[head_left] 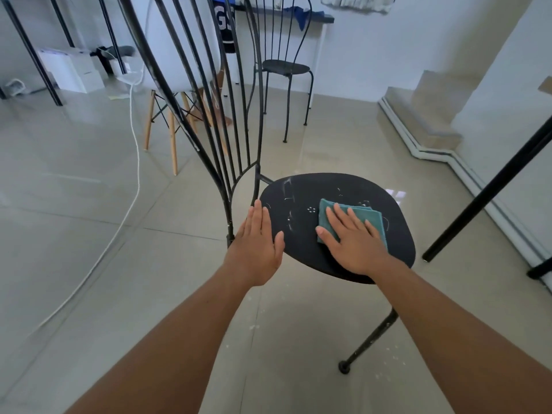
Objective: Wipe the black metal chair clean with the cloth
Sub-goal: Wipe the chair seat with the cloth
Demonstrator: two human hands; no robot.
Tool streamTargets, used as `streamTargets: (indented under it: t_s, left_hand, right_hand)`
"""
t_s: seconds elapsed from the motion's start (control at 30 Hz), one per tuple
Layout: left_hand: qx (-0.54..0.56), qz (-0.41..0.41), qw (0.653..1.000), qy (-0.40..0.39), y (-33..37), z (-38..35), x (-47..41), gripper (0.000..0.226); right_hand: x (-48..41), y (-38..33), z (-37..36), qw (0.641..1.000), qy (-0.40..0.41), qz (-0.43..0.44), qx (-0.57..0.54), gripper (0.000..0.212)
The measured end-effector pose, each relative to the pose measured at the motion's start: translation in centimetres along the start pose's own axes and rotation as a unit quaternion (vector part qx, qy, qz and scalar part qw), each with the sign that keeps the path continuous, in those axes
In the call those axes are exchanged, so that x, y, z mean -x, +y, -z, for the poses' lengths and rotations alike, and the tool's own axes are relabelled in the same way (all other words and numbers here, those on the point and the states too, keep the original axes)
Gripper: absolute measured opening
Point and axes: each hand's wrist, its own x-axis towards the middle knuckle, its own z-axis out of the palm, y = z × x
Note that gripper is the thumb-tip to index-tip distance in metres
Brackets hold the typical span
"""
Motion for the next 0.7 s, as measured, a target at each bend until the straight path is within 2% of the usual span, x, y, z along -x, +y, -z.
streamTargets:
  t_s: [0.1,0.2,0.4,0.57,0.7]
  left_hand:
    - [-0.005,0.008,1.000,0.005,0.3,0.0,0.1,0.075]
    - [-0.004,0.008,1.000,0.002,0.3,0.1,-0.2,0.074]
    - [0.008,-0.024,0.999,-0.022,-0.9,0.8,-0.7,0.070]
    - [0.022,-0.040,0.999,-0.030,-1.3,0.9,-1.1,0.081]
    - [0.037,-0.008,0.998,-0.039,-0.8,1.0,-0.8,0.075]
  right_hand:
    - [-2.9,-1.6,0.0,1.000,0.002,-0.027,-0.010,0.072]
    - [-5.3,-4.0,0.1,1.000,-0.007,-0.016,-0.012,0.067]
    - [-6.1,-7.4,-0.5,0.996,-0.002,0.088,-0.023,0.059]
    - [-2.4,-5.2,-0.7,0.979,-0.018,0.200,-0.038,0.053]
    - [0.3,-1.4,0.5,0.975,-0.055,0.213,-0.028,0.053]
